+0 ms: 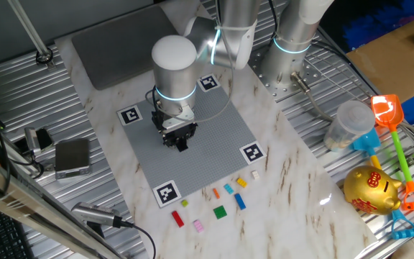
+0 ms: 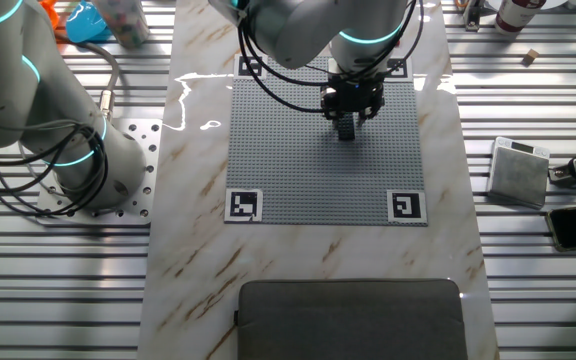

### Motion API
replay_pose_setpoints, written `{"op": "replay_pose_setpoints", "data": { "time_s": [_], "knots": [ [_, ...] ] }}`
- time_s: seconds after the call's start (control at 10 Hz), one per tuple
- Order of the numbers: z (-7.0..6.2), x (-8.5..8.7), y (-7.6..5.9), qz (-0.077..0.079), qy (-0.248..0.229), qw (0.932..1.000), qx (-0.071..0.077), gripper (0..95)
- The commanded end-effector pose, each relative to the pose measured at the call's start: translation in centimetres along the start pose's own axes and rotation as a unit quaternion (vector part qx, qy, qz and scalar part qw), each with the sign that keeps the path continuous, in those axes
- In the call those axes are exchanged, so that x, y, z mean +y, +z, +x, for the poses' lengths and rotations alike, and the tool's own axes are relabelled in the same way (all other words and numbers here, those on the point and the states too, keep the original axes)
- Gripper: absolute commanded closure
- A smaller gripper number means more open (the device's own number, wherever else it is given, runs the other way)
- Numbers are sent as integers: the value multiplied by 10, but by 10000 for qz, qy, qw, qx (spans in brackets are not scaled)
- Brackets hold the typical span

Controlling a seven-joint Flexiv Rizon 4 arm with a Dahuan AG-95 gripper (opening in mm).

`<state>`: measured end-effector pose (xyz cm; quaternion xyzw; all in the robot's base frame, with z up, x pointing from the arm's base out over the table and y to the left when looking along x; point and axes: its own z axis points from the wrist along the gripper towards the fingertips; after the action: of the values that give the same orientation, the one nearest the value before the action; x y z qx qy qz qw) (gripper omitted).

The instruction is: Build with small Lego blocks

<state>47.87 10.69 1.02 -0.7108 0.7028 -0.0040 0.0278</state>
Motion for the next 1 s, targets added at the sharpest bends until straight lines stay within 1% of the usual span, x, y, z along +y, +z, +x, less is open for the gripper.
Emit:
{"op": "replay_pose_setpoints", "data": {
  "time_s": [0.1, 0.4, 0.8, 0.9, 1.0],
  "knots": [
    [0, 0, -1, -6, 2, 10000, -14, 570],
    [0, 0, -2, -15, 17, 10000, -14, 570],
    [-1, 0, -9, -28, 93, 10000, 11, 570],
    [0, 1, -10, -31, 183, 9998, 15, 760],
    [2, 1, -11, -40, 222, 9997, 14, 760]
  ]
}}
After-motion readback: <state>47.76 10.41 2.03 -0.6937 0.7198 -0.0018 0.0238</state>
